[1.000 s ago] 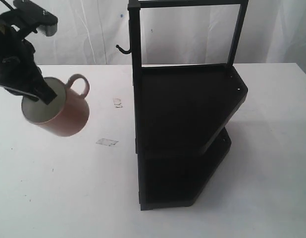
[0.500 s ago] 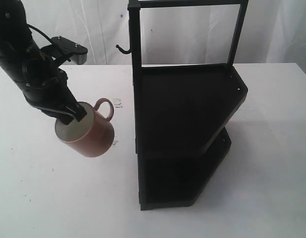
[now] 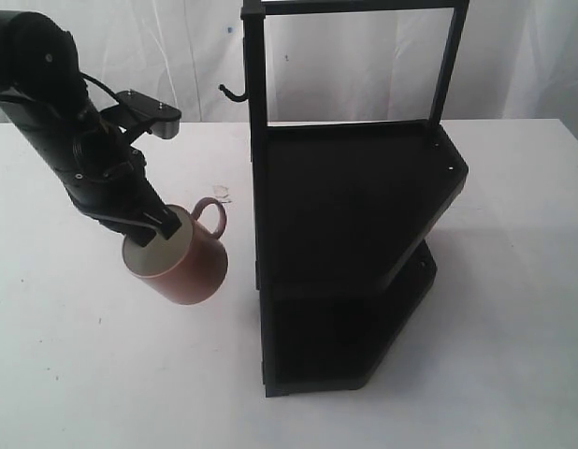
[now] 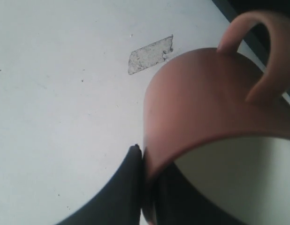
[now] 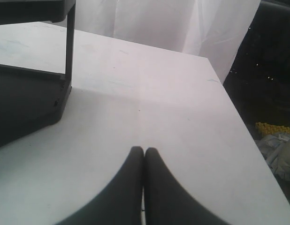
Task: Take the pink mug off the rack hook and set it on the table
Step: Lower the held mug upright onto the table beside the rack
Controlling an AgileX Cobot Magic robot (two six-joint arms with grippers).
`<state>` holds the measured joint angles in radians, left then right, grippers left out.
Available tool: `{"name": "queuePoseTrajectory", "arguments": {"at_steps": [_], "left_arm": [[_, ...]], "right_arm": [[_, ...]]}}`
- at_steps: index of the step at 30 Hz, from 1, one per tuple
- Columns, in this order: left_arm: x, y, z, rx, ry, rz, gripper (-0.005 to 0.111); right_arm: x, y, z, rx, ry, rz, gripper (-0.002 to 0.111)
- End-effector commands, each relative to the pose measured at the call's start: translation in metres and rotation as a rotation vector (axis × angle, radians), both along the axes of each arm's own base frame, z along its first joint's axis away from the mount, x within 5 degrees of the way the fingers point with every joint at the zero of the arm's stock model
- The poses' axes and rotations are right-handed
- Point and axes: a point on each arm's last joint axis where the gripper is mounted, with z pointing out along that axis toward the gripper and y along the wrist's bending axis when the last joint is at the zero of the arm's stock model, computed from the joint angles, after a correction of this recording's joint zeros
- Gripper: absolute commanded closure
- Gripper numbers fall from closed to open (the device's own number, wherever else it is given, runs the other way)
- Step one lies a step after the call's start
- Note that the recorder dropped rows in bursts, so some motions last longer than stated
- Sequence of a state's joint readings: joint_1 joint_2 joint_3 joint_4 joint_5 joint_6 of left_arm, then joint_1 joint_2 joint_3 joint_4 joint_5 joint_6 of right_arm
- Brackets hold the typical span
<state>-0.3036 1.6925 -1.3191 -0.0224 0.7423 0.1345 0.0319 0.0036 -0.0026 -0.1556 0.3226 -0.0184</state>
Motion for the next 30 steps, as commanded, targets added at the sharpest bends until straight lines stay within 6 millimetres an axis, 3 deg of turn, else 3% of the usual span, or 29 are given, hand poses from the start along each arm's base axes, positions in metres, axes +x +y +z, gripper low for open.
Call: {"name": "queuePoseTrajectory", "arguments": {"at_steps": [1, 8, 25, 30], "left_arm": [[0.000, -0.001, 0.003, -0.019, 0.001, 0.008, 0.107], [0.006, -0.002, -0.013, -0.004, 0.043, -0.003, 0.107], [0.010, -0.003, -0.012, 0.002, -0.013, -0.058, 0.107], [0.014, -0.005, -0.024, 0.018, 0.004, -0.090, 0.107]], "right_arm": [[0.000, 0.000, 0.000, 0.001, -0.011, -0.001, 0.108], [0.000, 0.000, 0.000, 0.001, -0.011, -0.001, 0.108], [0.000, 0.000, 0.000, 0.014, -0.011, -0.004, 0.108], [0.000, 0.000, 0.000, 0.017, -0.011, -0.004, 0.108]]}}
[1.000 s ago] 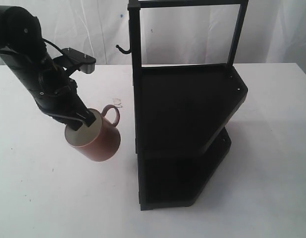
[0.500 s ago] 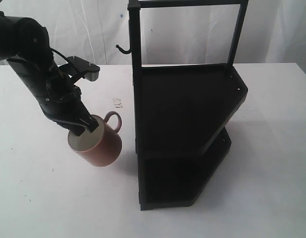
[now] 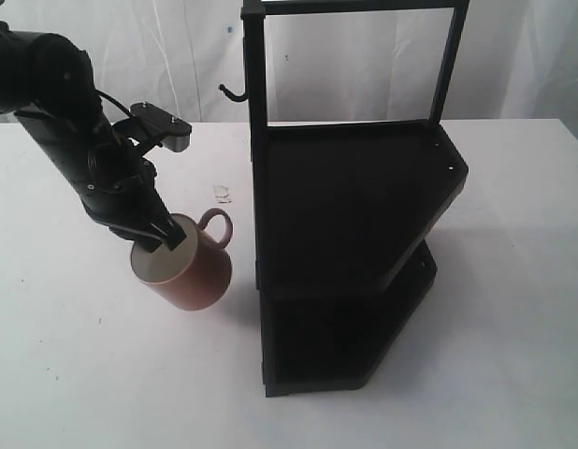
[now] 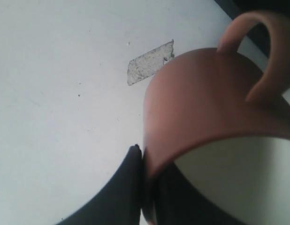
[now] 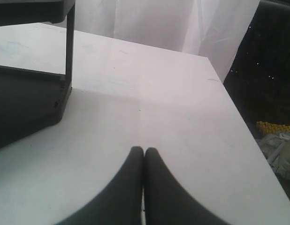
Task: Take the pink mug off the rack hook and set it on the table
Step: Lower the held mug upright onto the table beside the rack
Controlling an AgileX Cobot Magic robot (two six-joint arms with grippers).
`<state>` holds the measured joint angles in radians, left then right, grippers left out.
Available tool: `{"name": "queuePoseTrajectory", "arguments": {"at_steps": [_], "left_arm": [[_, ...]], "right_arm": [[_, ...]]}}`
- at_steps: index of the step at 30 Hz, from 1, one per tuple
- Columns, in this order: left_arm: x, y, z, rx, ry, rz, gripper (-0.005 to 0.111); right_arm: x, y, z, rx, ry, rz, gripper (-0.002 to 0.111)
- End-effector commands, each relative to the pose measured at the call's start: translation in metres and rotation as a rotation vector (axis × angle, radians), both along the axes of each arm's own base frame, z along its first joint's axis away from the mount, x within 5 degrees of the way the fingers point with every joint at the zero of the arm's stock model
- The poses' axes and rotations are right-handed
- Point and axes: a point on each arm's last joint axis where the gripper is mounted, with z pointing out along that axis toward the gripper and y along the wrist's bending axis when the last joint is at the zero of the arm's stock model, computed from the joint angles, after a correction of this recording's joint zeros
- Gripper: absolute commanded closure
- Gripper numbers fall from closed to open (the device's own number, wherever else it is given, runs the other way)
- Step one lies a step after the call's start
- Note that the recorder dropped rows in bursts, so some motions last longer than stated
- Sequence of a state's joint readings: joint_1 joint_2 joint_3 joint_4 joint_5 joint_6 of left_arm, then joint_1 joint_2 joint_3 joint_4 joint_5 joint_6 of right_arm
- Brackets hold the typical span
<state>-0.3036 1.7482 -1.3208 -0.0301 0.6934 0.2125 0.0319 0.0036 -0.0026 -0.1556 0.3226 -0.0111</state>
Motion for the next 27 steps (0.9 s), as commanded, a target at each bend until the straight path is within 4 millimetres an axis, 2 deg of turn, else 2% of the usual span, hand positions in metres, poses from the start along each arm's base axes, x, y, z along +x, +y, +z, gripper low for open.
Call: {"name": "queuePoseTrajectory", "arguments": {"at_steps": [1, 27], "left_arm": [[0.0052, -0.0015, -0.0080, 0.000, 0.004, -0.024, 0.107], [0.0012, -0.0008, -0.0170, 0.020, 0.092, -0.021, 0.107]], "right_arm": [[0.0000, 0.0001, 0.0002, 0.009, -0.011, -0.003, 0.108], [0.0000, 0.0001, 0.0002, 0.009, -0.011, -0.003, 0.108]]}}
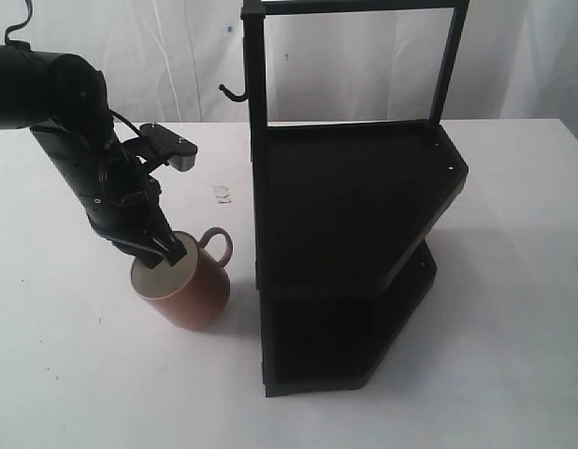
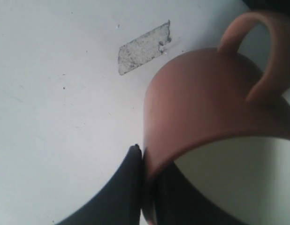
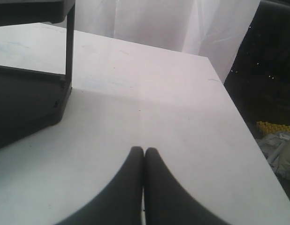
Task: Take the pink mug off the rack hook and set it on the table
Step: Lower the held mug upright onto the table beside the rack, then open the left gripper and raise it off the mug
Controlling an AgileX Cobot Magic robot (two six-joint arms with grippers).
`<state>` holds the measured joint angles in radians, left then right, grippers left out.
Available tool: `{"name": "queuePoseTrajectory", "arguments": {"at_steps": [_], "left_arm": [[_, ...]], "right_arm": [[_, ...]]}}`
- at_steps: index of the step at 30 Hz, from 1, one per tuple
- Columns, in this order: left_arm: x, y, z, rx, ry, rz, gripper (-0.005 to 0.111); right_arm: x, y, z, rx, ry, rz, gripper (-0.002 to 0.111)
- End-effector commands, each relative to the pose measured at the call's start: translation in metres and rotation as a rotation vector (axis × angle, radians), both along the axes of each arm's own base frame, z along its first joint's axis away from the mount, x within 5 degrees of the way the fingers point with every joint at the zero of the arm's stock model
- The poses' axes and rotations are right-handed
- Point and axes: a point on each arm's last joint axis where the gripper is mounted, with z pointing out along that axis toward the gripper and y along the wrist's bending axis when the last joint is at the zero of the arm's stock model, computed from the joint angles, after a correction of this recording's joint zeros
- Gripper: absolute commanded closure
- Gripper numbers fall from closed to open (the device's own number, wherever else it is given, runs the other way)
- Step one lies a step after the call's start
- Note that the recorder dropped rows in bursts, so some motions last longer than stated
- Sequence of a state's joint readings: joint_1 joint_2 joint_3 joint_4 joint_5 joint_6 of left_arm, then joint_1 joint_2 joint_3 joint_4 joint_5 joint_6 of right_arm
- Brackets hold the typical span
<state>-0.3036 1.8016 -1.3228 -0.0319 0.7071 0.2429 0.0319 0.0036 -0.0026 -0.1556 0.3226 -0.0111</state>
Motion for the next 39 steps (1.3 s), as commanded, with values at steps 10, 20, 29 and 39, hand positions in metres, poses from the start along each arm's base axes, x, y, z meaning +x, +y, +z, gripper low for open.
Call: {"name": "queuePoseTrajectory", "arguments": {"at_steps": [10, 20, 29, 39], "left_arm": [[-0.005, 0.001, -0.001, 0.005, 0.069, 0.007, 0.103], [-0.005, 0.001, -0.001, 0.005, 0.074, 0.011, 0.056], [-0.003, 0.000, 0.021, -0.022, 0.043, 0.043, 0.054], [-0.022, 0.014, 0.096, 0.034, -0.068, 0.057, 0.072]], "right_arm": [[0.000, 0.000, 0.000, 0.009, -0.011, -0.003, 0.108], [0.000, 0.000, 0.000, 0.009, -0.011, -0.003, 0.108], [0.000, 0.000, 0.000, 0.009, -0.011, -0.003, 0.108], [0.000, 0.000, 0.000, 0.009, -0.011, -0.003, 0.108]]}}
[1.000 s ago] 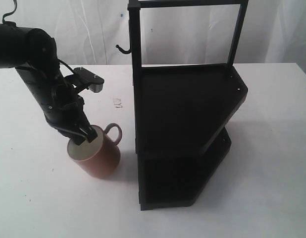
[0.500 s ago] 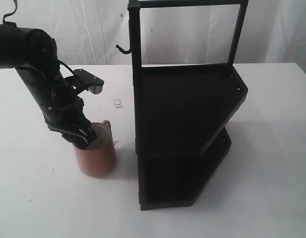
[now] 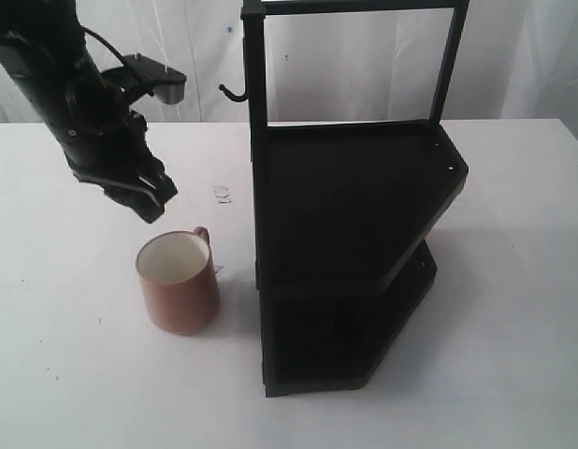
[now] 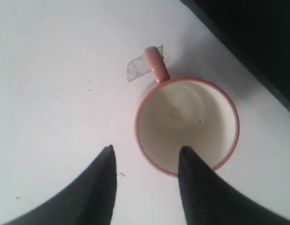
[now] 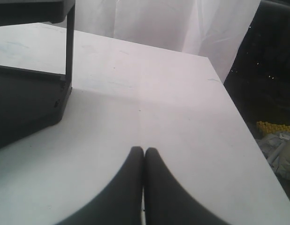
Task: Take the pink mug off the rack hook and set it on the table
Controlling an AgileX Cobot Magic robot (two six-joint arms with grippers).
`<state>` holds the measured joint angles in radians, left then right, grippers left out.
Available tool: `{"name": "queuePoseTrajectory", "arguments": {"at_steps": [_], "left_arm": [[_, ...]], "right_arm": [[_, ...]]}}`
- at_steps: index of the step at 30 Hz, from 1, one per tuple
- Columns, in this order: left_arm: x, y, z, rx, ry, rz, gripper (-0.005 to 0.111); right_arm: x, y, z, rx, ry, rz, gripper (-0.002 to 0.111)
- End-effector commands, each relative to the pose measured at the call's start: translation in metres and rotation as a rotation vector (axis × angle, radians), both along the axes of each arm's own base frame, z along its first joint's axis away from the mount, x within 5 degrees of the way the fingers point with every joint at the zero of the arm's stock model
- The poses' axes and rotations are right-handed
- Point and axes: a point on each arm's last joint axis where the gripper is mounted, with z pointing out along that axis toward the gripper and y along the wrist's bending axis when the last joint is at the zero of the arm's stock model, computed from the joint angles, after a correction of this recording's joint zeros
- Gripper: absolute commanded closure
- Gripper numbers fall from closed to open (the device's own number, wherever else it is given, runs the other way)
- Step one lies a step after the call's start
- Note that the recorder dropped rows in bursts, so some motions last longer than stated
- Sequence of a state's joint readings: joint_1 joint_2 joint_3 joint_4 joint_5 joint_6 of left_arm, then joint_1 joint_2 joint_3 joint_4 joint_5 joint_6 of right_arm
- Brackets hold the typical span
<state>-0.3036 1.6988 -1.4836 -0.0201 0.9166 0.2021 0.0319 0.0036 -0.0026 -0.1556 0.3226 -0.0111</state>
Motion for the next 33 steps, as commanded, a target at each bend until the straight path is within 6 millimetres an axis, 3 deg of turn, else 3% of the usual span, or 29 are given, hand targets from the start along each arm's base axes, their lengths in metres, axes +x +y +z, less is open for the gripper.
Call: {"name": "queuePoseTrajectory", "arguments": {"at_steps": [1, 5, 9, 13, 18, 23, 30, 33], "left_arm": [[-0.015, 0.016, 0.024, 0.091, -0.017, 0.058, 0.079], [-0.020, 0.028, 0.024, 0.227, 0.007, 0.062, 0.107], [-0.022, 0.045, 0.007, 0.352, -0.044, 0.132, 0.107], [-0.025, 0.085, -0.025, 0.465, -0.070, 0.328, 0.107], [-0.035, 0.132, -0.051, 0.301, -0.190, 0.595, 0.107], [-0.057, 0.157, -0.053, 0.157, -0.312, 0.759, 0.107], [-0.100, 0.154, -0.045, -0.019, -0.569, 0.745, 0.107], [-0.139, 0.141, -0.018, -0.174, -0.841, 0.686, 0.107]], "right_arm": [[0.000, 0.000, 0.000, 0.009, -0.011, -0.003, 0.108], [0.000, 0.000, 0.000, 0.009, -0.011, -0.003, 0.108], [0.000, 0.000, 0.000, 0.009, -0.011, -0.003, 0.108], [0.000, 0.000, 0.000, 0.009, -0.011, -0.003, 0.108], [0.000, 0.000, 0.000, 0.009, -0.011, -0.003, 0.108], [0.000, 0.000, 0.000, 0.009, -0.011, -0.003, 0.108], [0.000, 0.000, 0.000, 0.009, -0.011, -0.003, 0.108], [0.000, 0.000, 0.000, 0.009, -0.011, -0.003, 0.108]]}}
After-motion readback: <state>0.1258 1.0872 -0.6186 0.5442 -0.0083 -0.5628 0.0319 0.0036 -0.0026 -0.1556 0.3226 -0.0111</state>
